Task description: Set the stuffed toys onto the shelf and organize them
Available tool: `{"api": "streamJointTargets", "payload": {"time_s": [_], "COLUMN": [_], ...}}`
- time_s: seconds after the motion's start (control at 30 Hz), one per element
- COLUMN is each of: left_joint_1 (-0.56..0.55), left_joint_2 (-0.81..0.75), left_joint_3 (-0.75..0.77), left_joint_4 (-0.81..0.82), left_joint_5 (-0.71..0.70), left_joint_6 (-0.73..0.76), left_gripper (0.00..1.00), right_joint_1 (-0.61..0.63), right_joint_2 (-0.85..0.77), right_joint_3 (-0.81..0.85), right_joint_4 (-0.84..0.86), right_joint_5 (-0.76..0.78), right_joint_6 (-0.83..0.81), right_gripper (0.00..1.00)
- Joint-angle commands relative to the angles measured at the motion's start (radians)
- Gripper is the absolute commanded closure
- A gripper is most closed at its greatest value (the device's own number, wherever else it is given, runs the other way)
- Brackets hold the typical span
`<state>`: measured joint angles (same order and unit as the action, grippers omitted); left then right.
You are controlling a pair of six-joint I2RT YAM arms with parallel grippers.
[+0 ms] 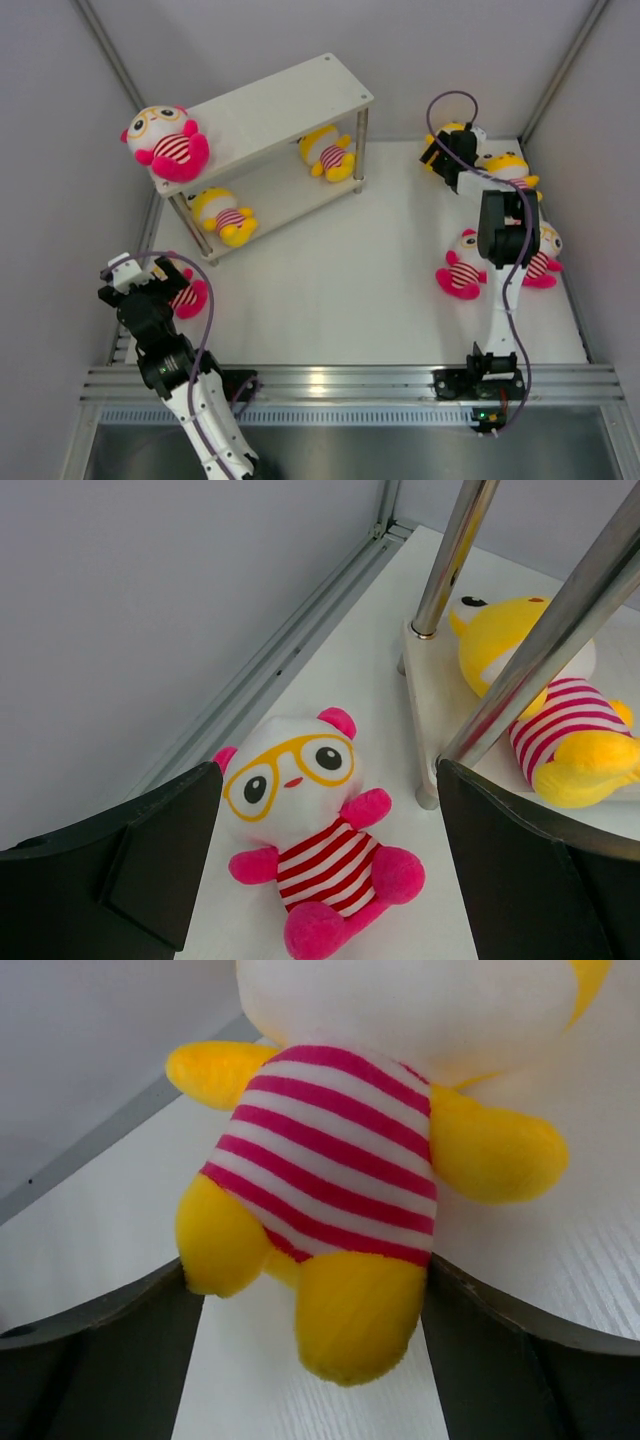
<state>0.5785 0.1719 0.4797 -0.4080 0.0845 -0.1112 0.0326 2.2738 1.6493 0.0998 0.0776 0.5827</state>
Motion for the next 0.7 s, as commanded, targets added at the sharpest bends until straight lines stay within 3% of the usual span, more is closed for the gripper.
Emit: {"api": "streamJointTargets", "payload": {"time_s": [0.0,0.07,0.1,0.17,0.2,0.23,0.4,0.5,0.67], "left_joint_1": [0.009,0.011,0.009,0.011,0.014,0.014,0.017,0.018,0.018], "left_joint_2": [-0.009,-0.008,-0.006,-0.005,-0.006,-0.005,-0.015,-0.021,-0.037], "left_joint_3": [-0.01,-0.015,-0.016,-0.016,-0.015,-0.018,-0.041,-0.044,-0.055], "left_joint_4": [0.09,0.094,0.095,0.095,0.097,0.104,0.135,0.138,0.149], "left_joint_5": [-0.003,0.003,0.007,0.014,0.012,0.009,0.009,0.018,0.02], "left_joint_6": [0.018,0.018,0.018,0.019,0.022,0.025,0.018,0.016,0.012], "left_gripper": [0.05,0.05,0.05,0.06,0.06,0.06,0.05,0.05,0.05], "right_joint_1": [0.007,0.007,0.004,0.004,0.004,0.003,0.003,0.007,0.055], "right_joint_2": [0.023,0.039,0.041,0.018,0.006,-0.026,-0.095,-0.187,-0.407], "right_joint_3": [0.069,0.067,0.063,0.026,0.006,-0.015,-0.062,-0.137,-0.29], "right_joint_4": [-0.063,-0.058,-0.051,-0.032,-0.02,0.016,0.043,0.081,0.005], "right_joint_5": [0.05,0.051,0.056,0.082,0.093,0.106,0.107,0.036,-0.036], "right_joint_6": [0.051,0.072,0.077,0.081,0.08,0.072,-0.07,-0.165,-0.328], "right_gripper": [0.21,0.37,0.61,0.78,0.95,1.0,1.0,1.0,1.0]}}
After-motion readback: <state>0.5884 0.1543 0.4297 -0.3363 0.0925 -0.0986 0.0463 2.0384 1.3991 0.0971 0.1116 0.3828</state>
